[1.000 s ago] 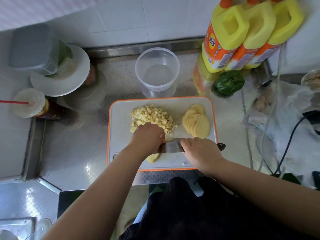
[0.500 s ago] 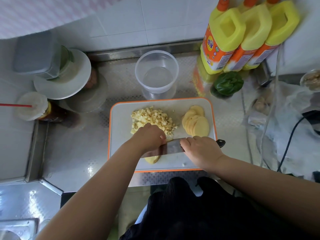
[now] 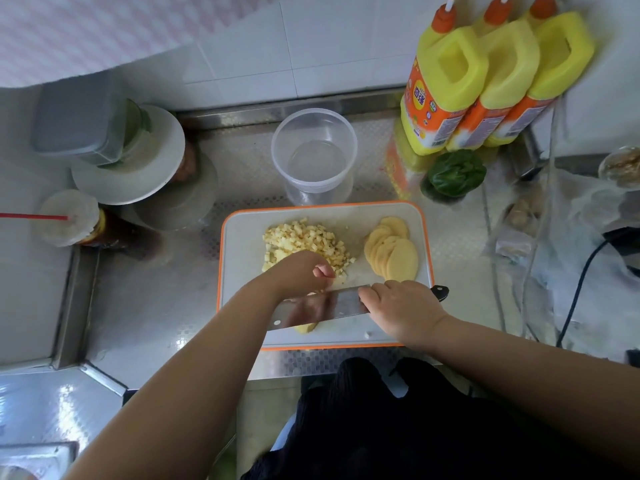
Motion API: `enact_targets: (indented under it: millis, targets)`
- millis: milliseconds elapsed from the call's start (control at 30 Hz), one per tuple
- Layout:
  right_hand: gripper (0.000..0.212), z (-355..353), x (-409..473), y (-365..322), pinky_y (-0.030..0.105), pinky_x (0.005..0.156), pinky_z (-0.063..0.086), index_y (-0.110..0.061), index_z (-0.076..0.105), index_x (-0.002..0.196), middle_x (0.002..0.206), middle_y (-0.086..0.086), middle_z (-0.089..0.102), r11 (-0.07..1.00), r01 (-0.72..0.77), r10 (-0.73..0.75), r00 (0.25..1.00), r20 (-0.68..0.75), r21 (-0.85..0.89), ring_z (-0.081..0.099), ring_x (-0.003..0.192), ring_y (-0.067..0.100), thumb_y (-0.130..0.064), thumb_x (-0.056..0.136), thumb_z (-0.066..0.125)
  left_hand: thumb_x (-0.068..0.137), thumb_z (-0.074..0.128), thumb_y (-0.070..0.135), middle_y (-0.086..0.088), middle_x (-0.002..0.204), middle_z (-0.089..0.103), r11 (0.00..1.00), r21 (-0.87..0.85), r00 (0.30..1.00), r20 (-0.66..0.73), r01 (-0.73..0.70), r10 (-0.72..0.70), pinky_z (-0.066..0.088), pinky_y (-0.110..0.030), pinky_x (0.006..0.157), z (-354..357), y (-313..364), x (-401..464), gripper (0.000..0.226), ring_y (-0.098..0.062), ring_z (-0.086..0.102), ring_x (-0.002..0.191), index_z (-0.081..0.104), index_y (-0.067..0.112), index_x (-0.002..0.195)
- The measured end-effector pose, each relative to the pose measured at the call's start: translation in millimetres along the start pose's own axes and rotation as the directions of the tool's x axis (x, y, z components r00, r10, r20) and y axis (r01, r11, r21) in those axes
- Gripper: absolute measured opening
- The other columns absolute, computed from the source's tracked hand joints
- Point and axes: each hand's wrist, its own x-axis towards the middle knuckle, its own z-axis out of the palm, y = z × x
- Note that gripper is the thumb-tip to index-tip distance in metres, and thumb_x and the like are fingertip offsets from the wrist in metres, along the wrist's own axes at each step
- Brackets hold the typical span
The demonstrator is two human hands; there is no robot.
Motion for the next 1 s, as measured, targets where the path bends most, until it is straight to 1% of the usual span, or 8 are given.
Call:
enact_targets:
  millis: [100,200,333,433,567,700,867,1000]
  targets:
    - [0.035,1.4,0.2,-0.3,0.020,0.038,0.016,-0.010,0.056,0.066,0.048,-0.001,0.044,0.997,-0.074,0.074,0.997,0.021,0.032,0.040,0.033,0.018,-0.004,0.046,0.083,0.094,0.064,0.025,0.014,0.089,0.064,0.987,-0.159,0.954,-0.291,0.021,-0.068,0.052,-0.027,0.082,-21.6,-5.0,-12.0,0.008,-0.013,0.065,0.090,0.071,0.027,0.097]
    - [0.033,5.5,-3.5,1.4,0.017,0.035,0.018,-0.010,0.055,0.065,0.045,-0.002,0.044,0.979,-0.171,0.166,0.985,0.051,0.109,0.041,0.031,0.019,-0.012,0.055,0.086,0.093,0.066,0.027,0.024,0.082,0.065,0.938,-0.345,0.747,-0.633,-0.037,-0.203,0.044,-0.007,0.072,-30.9,-11.2,-47.9,0.006,0.007,0.062,0.079,0.069,0.033,0.092]
    - [0.025,5.0,-4.2,-1.3,0.018,0.040,0.008,-0.011,0.056,0.074,0.049,-0.002,0.045,0.939,-0.304,0.296,0.952,0.073,0.159,0.045,0.036,0.023,-0.026,0.077,0.076,0.094,0.065,0.030,0.016,0.083,0.067,0.855,-0.517,0.532,-0.716,0.031,-0.452,0.044,-0.010,0.070,19.8,-30.3,-78.4,0.014,0.004,0.060,0.074,0.075,0.027,0.103]
    - [0.024,6.4,-3.5,-6.3,0.028,0.043,0.020,-0.016,0.051,0.091,0.064,-0.003,0.053,0.887,-0.402,0.372,0.914,0.163,0.226,0.055,0.057,0.024,-0.038,0.099,0.041,0.095,0.064,0.029,0.010,0.096,0.070,0.767,-0.634,0.554,-0.603,0.103,-0.573,0.050,-0.026,0.080,76.5,-40.7,-75.9,0.018,-0.008,0.063,0.090,0.074,0.021,0.108]
    - [0.029,6.8,2.0,-15.4,0.026,0.040,0.013,-0.018,0.045,0.079,0.048,-0.006,0.036,0.829,-0.449,0.435,0.892,0.121,0.332,0.041,0.045,0.022,-0.039,0.098,0.046,0.093,0.066,0.024,0.005,0.097,0.069,0.806,-0.581,0.606,-0.603,0.112,-0.518,0.049,-0.031,0.081,114.0,-41.2,-52.4,0.014,-0.016,0.063,0.094,0.075,0.017,0.102]
    - [0.031,1.5,7.2,-22.5,0.029,0.046,0.024,-0.015,0.052,0.085,0.058,-0.002,0.048,0.814,-0.479,0.450,0.878,0.165,0.329,0.056,0.058,0.027,-0.042,0.098,0.043,0.093,0.066,0.022,0.009,0.094,0.060,0.862,-0.490,0.636,-0.626,0.130,-0.452,0.039,-0.026,0.071,119.3,-37.6,-34.0,0.010,-0.018,0.058,0.095,0.072,0.016,0.097]
    - [0.031,1.1,3.7,-27.0,0.032,0.050,0.041,-0.015,0.056,0.086,0.064,0.001,0.059,0.804,-0.467,0.436,0.884,0.170,0.368,0.058,0.060,0.026,-0.042,0.097,0.044,0.089,0.071,0.023,-0.002,0.105,0.061,0.924,-0.349,0.606,-0.706,0.154,-0.368,0.040,-0.030,0.070,127.6,-43.8,-32.5,0.016,-0.023,0.053,0.102,0.071,0.014,0.102]
    - [0.032,1.3,2.0,-29.2,0.030,0.046,0.034,-0.014,0.054,0.088,0.059,-0.001,0.054,0.837,-0.429,0.382,0.903,0.199,0.341,0.054,0.054,0.022,-0.042,0.098,0.042,0.084,0.078,0.015,-0.004,0.099,0.064,0.995,-0.103,0.556,-0.826,0.012,-0.092,0.047,-0.032,0.070,128.5,-53.4,-31.3,0.016,-0.023,0.054,0.092,0.071,0.010,0.097]
